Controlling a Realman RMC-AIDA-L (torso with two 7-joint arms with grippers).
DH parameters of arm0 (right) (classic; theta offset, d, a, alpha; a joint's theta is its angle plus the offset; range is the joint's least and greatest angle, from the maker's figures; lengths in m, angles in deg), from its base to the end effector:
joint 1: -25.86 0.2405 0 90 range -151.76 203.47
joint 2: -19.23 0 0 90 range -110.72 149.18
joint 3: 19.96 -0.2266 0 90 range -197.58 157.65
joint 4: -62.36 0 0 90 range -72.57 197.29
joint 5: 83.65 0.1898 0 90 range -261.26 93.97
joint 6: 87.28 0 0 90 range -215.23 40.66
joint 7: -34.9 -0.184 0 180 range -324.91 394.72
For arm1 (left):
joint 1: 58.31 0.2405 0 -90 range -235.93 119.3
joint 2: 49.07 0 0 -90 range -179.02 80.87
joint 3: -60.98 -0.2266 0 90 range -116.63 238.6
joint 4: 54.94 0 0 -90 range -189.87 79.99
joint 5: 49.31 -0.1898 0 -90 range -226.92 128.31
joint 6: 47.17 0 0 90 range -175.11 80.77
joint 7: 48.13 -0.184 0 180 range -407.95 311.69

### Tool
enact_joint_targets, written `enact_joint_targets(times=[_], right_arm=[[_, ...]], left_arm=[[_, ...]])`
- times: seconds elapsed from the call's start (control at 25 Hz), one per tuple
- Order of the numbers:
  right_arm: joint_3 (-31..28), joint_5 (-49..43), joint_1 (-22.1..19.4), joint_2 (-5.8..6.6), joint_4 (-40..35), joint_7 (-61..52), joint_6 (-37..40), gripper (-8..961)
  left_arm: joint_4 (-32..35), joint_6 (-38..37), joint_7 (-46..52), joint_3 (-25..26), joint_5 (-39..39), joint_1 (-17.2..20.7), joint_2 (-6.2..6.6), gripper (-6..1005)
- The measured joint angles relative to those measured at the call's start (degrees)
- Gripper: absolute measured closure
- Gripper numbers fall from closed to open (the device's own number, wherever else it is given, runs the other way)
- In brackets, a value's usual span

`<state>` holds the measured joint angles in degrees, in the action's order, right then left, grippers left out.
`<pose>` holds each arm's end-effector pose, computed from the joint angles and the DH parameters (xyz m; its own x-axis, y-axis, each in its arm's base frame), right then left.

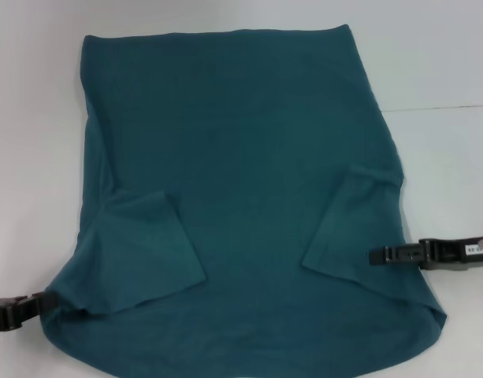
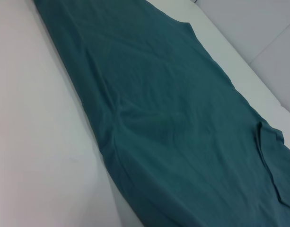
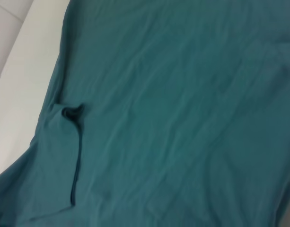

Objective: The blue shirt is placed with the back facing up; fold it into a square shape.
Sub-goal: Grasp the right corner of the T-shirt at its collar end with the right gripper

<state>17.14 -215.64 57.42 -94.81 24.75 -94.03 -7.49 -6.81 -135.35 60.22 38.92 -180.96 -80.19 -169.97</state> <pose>0.2851 0.3292 0.0011 0.2378 -0.8968 -0.3731 -0.9711 -0.2276 -0.0719 -0.3042 0.2853 0.0170 0.3692 0.7625 0.5313 0.9231 -0.3670 -0.1148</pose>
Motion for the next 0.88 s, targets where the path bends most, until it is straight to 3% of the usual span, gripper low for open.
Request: enact_joint_targets(times=[0.48, 0.88], right_arm=[[-0.02, -0.22, -0.64, 2.66, 0.38, -0.29, 8.16, 27], [0.10, -2.58, -1.46, 4.33, 0.51, -2.52, 10.45, 30]], left_arm=[[-0.24, 0.21, 0.04, 0.00, 0.82, -0.03, -0.57, 939], [-0.50, 0.20, 1.06, 0.08, 0.97, -0.83, -0.66, 939]])
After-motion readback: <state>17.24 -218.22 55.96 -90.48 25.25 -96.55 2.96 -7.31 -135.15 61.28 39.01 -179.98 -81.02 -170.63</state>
